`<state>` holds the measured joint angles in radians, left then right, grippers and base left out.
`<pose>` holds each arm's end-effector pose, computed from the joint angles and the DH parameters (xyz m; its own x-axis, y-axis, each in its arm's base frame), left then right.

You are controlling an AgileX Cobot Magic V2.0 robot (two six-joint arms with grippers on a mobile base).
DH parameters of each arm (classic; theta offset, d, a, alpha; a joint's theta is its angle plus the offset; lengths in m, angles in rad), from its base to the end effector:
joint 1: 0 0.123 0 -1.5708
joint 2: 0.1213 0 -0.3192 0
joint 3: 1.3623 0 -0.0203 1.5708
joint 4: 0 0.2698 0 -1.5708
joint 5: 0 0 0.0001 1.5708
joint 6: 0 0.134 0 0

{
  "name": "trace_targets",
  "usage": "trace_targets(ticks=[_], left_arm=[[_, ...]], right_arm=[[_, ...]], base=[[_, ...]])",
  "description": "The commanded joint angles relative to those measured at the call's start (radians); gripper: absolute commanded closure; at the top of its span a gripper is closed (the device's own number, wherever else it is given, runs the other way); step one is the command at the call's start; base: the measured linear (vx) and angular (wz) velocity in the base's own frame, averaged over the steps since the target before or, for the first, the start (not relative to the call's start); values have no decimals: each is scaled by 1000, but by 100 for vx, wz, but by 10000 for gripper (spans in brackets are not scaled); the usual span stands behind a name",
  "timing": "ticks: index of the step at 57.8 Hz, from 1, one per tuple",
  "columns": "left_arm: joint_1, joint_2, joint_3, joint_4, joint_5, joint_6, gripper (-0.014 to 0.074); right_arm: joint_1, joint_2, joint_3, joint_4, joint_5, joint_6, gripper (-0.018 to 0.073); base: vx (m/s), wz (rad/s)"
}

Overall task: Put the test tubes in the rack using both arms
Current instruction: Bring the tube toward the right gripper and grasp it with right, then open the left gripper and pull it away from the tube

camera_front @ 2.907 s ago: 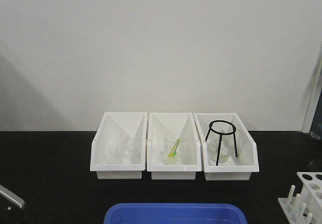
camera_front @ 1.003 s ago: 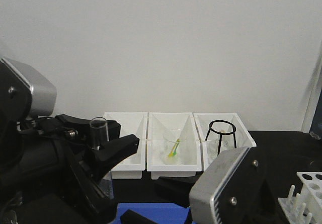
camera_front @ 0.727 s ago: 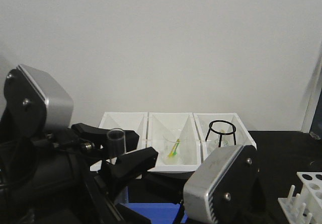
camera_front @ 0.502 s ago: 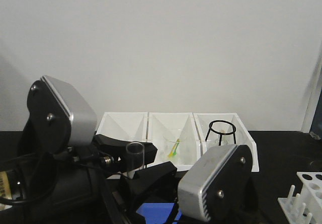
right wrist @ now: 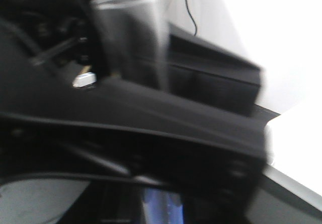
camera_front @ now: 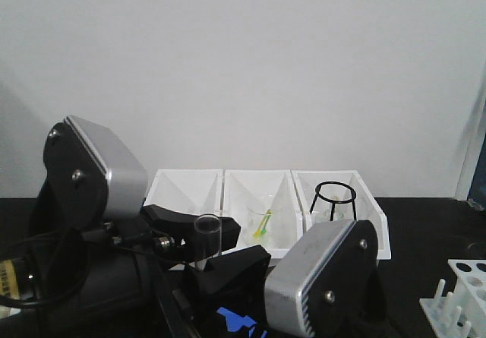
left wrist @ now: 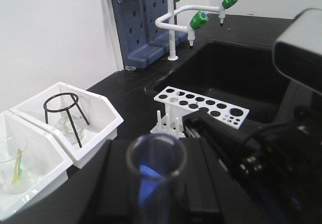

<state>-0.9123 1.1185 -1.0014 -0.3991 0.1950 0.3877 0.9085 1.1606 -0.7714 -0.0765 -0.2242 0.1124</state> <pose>0.1739 -0.2413 0.4092 -0.1313 0.1623 -0.9780 0.8331 0.5527 -0.0202 0.1865 0.2429 0.3575 -0.0783 -0.0390 -0.9962 -0.7965 0.6034 0.0390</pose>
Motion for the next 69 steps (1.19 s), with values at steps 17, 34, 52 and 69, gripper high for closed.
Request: trace_targets(ticks=[17,34,52,69], left_arm=[[-5,-17,-37,-40,-68,-7,614],[-5,-17,-37,-38,-79,2,410],[-5,-32,-47,-34,-144,3,174],[-5,-93,-130,22,-143,3,165]], right_arm=[[-3,-20,-36,0,-96,-4,570],[-3,-20,-36,0,-70,-4,568],[-3,-20,-36,0,-45,-4,568],[-3,-20,-36,0,-32,-4,568]], base=[[0,0],[0,0],[0,0],[0,0]])
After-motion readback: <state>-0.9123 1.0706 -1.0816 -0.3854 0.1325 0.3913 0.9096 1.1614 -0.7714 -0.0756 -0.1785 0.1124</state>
